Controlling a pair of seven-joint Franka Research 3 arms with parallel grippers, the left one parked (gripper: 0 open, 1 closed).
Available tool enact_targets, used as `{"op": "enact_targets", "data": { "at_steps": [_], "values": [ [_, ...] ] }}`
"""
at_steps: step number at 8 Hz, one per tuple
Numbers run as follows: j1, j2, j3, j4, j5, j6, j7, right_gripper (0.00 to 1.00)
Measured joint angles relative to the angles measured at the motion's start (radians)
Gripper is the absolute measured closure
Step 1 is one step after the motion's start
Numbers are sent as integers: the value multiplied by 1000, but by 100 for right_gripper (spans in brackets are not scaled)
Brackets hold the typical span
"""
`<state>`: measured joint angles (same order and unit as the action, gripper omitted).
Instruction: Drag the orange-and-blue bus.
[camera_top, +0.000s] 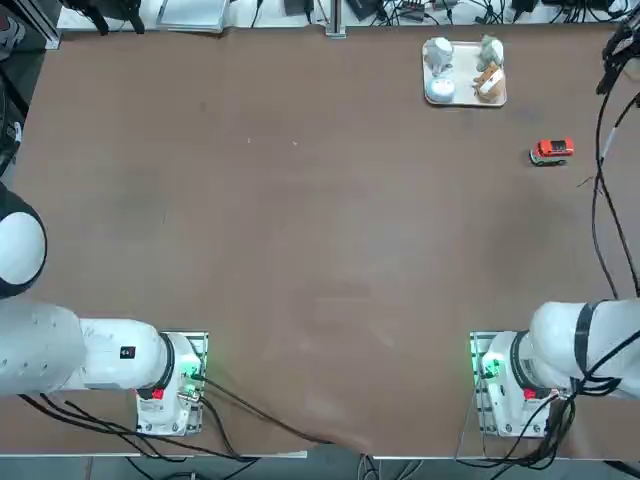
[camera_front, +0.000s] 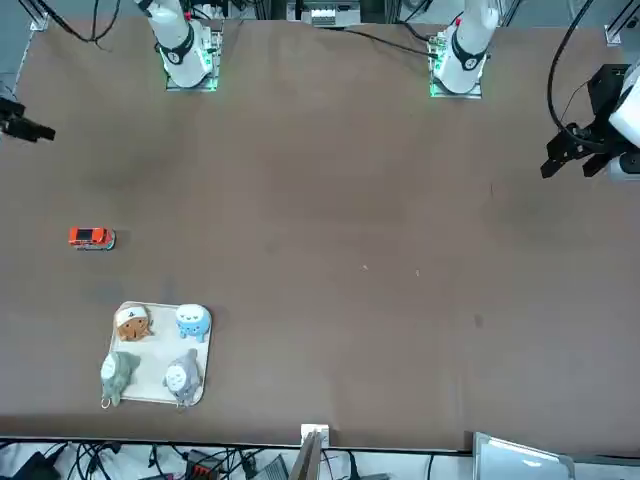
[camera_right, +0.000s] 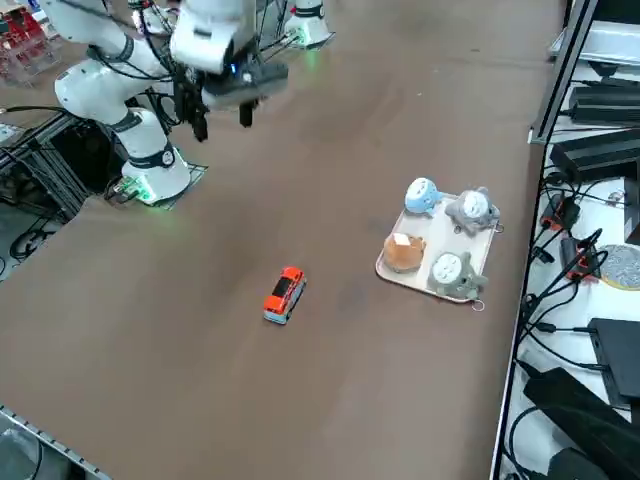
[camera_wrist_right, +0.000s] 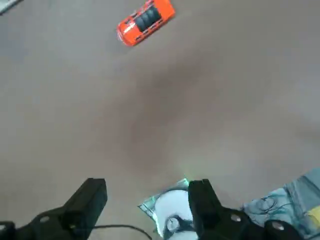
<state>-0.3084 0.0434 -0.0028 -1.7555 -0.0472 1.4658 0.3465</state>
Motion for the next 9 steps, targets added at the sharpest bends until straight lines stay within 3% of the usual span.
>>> {"op": "enact_targets", "data": {
  "at_steps": [5,9],
  "values": [
    [-62,90,1,-265,6,555,377,0],
    [-90,241,4,-291,10,801,598,0]
  ]
}}
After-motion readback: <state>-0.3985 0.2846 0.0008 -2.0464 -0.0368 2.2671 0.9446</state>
